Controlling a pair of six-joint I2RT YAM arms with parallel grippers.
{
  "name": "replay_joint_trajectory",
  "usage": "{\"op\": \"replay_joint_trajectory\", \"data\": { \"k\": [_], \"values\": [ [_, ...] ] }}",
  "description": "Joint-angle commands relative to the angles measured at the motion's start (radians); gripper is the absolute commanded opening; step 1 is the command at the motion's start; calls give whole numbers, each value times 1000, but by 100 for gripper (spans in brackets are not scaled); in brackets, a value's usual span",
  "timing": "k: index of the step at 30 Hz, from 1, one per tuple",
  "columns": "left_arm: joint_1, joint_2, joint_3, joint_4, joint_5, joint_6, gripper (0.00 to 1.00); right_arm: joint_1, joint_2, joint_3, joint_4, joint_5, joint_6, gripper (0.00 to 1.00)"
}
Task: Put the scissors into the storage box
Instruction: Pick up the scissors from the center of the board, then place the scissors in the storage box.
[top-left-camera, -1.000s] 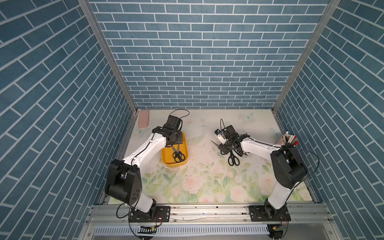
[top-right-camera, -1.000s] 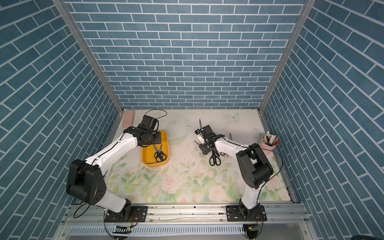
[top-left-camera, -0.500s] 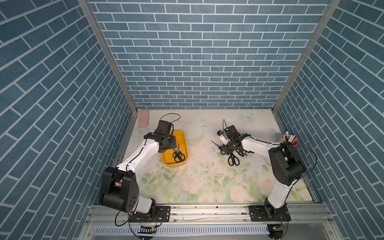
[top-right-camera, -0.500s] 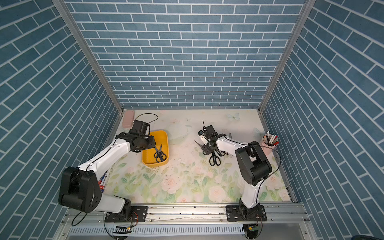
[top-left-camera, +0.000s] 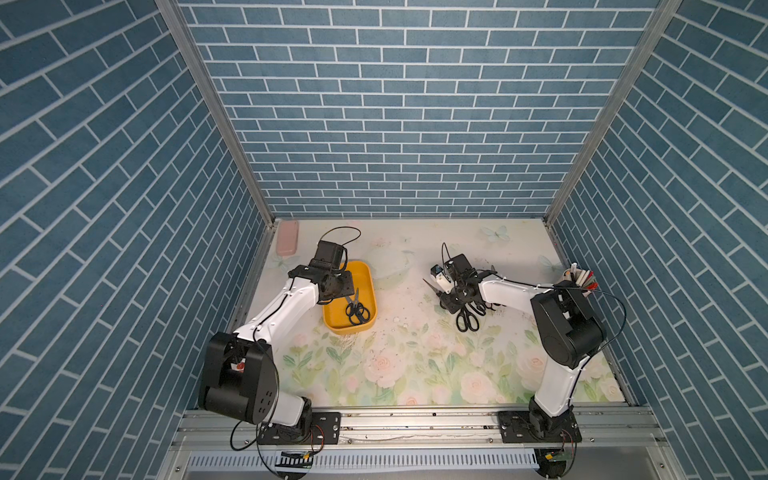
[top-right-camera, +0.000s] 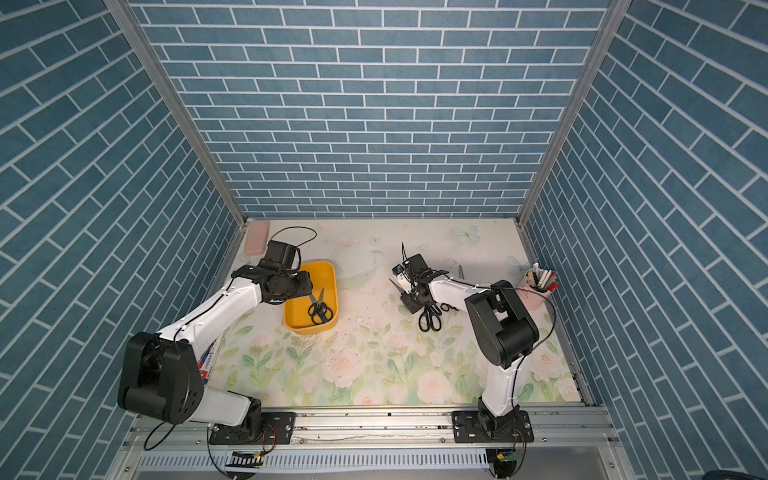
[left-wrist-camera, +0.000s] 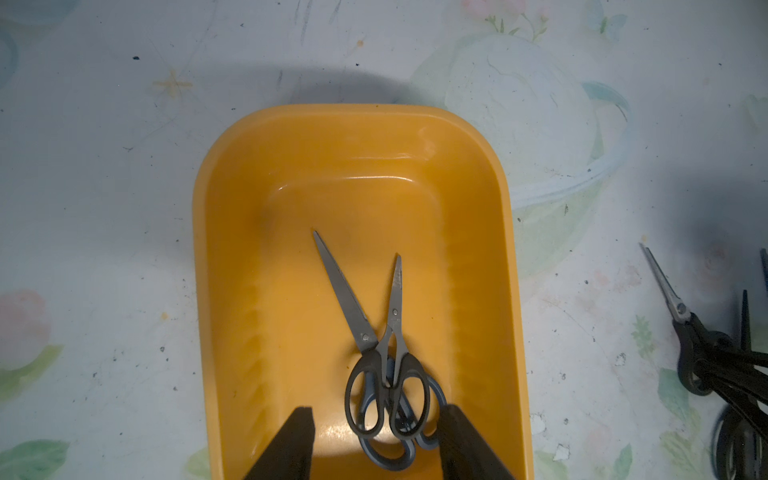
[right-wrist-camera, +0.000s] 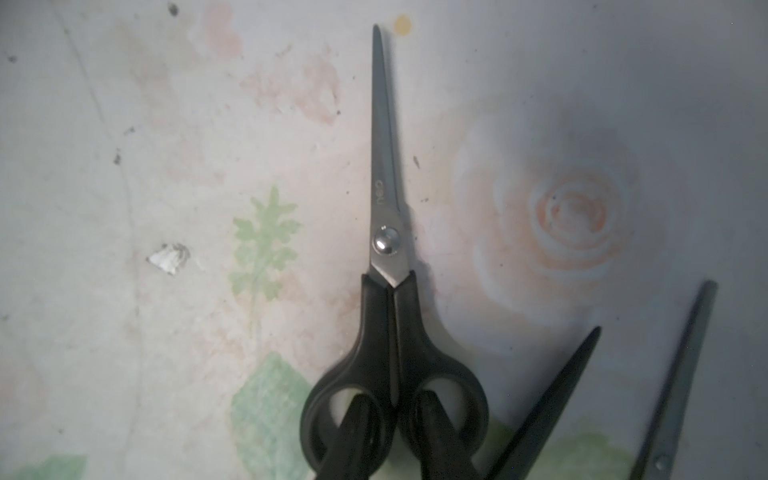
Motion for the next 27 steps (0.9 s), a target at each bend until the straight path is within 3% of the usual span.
{"op": "replay_joint_trajectory", "data": {
  "k": [1, 10, 20, 27],
  "values": [
    [5, 17, -4, 0, 3, 8, 54, 3, 86, -7, -67, 4, 7, 17],
    [5, 2, -1, 7, -11, 4, 54, 3, 103, 23, -126, 18, 66, 0],
    [8, -58, -39, 112, -44, -64, 56, 45, 26, 92, -171, -74, 158, 0],
    [98, -177, -127, 207, -64, -157, 60, 138, -42, 212, -207, -126, 219, 0]
  ]
}}
